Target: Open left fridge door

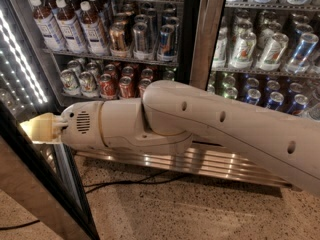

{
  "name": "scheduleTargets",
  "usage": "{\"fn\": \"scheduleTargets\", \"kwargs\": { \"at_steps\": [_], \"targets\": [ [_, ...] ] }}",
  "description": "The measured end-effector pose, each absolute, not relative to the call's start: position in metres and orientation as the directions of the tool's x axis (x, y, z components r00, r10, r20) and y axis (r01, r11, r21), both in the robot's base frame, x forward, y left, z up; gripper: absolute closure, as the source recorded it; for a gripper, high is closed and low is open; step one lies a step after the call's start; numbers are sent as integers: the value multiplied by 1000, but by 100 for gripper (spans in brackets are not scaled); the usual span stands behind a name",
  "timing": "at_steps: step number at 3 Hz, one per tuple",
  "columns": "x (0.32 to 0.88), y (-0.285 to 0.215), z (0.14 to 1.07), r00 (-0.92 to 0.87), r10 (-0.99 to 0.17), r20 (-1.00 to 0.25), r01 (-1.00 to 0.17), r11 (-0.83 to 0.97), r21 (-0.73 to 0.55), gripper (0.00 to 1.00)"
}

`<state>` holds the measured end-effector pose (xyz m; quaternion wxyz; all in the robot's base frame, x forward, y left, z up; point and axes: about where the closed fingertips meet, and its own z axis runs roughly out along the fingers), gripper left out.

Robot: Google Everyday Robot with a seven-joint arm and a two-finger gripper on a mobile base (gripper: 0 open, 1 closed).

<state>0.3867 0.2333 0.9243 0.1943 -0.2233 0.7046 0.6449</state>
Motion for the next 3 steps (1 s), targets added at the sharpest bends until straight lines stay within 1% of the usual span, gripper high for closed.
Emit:
{"fn": "scheduleTargets", "kwargs": {
  "at_steps": [2, 3],
  "targets": [
    [375, 251, 942, -816, -92, -570, -572, -7, 820, 100],
    [359, 267, 955, -828, -105, -550, -543, -89, 835, 100]
  ]
}}
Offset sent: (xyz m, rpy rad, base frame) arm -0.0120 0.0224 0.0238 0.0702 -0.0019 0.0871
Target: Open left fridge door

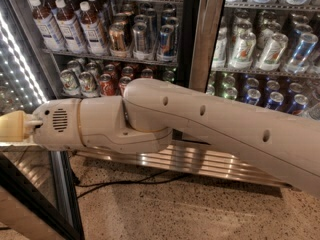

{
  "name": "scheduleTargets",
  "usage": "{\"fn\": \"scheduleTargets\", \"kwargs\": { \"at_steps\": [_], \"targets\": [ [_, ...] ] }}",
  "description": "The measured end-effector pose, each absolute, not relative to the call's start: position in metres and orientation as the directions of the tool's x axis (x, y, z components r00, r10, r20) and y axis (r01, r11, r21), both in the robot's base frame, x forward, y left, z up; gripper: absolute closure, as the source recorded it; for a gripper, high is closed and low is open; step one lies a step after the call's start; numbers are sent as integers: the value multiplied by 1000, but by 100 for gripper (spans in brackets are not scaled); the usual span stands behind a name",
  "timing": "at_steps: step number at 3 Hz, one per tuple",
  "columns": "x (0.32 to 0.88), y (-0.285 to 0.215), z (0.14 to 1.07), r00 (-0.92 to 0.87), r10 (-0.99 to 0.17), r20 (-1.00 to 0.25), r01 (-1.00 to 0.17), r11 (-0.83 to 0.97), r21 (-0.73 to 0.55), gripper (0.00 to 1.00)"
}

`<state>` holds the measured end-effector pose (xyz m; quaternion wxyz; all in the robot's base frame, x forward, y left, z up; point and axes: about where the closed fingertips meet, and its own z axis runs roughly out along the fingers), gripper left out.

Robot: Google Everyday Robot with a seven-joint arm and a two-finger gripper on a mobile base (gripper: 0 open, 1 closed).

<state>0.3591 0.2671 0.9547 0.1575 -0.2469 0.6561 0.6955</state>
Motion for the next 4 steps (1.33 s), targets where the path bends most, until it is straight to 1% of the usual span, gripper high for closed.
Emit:
{"fn": "scheduleTargets", "kwargs": {
  "at_steps": [2, 4],
  "targets": [
    [328, 292, 978, -841, -157, -518, -485, -207, 850, 100],
    [324, 302, 974, -845, -179, -504, -466, -219, 857, 100]
  ]
}}
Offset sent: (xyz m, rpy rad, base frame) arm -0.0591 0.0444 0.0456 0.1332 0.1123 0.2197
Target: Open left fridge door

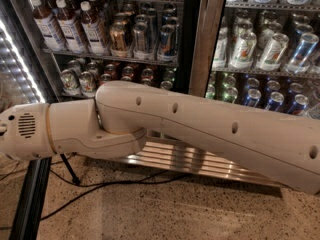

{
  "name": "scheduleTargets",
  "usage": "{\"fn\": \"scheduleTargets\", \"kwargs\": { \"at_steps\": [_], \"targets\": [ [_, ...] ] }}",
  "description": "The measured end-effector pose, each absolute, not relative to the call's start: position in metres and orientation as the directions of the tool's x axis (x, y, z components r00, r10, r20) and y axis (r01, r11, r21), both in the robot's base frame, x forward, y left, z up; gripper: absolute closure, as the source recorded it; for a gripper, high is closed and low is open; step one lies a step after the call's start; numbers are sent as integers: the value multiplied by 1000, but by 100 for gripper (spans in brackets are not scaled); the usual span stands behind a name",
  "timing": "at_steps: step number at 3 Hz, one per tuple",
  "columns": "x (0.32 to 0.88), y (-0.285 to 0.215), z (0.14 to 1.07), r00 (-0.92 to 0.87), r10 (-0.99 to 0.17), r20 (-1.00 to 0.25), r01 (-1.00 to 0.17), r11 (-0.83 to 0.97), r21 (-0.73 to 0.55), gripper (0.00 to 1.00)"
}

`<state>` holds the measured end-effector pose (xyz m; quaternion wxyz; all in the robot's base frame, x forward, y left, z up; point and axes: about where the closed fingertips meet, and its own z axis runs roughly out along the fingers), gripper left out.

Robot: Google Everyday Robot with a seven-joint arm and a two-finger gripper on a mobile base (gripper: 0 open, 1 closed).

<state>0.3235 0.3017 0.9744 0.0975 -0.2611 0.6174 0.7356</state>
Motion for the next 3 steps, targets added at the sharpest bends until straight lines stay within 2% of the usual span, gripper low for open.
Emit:
{"fn": "scheduleTargets", "kwargs": {
  "at_steps": [2, 3],
  "targets": [
    [295, 383, 1019, -803, -323, -501, -402, -328, 855, 100],
    [263, 406, 1027, -774, -380, -505, -376, -366, 851, 100]
  ]
}}
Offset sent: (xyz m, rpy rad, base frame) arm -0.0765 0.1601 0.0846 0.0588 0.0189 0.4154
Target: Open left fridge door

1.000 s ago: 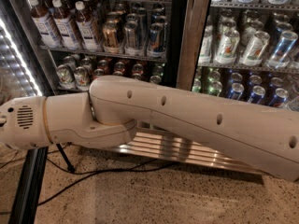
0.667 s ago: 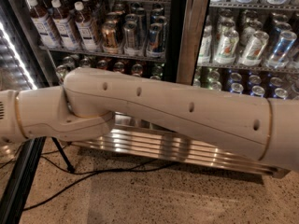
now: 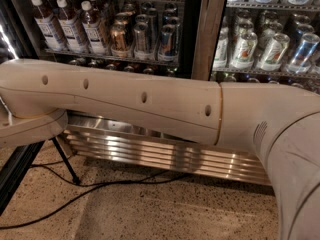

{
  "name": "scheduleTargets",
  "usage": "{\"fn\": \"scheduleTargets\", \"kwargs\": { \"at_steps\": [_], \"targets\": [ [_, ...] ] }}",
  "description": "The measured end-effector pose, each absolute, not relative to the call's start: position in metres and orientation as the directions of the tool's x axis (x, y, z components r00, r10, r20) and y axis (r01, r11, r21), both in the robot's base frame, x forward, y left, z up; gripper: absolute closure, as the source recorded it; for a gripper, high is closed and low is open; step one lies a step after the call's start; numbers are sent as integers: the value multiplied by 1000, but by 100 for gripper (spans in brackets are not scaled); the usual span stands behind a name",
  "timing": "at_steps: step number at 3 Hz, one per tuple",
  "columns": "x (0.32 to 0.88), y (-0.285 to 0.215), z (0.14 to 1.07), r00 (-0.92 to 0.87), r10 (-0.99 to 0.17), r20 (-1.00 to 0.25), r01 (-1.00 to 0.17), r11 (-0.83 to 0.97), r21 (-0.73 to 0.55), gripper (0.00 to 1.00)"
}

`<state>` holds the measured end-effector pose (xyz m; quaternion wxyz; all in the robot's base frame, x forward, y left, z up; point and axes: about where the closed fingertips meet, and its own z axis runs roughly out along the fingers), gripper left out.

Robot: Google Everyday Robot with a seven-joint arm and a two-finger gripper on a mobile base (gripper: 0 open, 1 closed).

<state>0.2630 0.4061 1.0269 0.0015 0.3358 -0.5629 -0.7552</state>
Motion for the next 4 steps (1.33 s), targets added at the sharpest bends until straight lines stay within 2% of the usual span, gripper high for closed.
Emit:
{"fn": "scheduleTargets", "kwargs": {
  "at_steps": [2, 4],
  "targets": [
    [258, 393, 1012, -810, -350, -470, -358, -340, 870, 100],
    [254, 346, 900, -963, -191, -188, -143, -223, 964, 100]
  ]
}}
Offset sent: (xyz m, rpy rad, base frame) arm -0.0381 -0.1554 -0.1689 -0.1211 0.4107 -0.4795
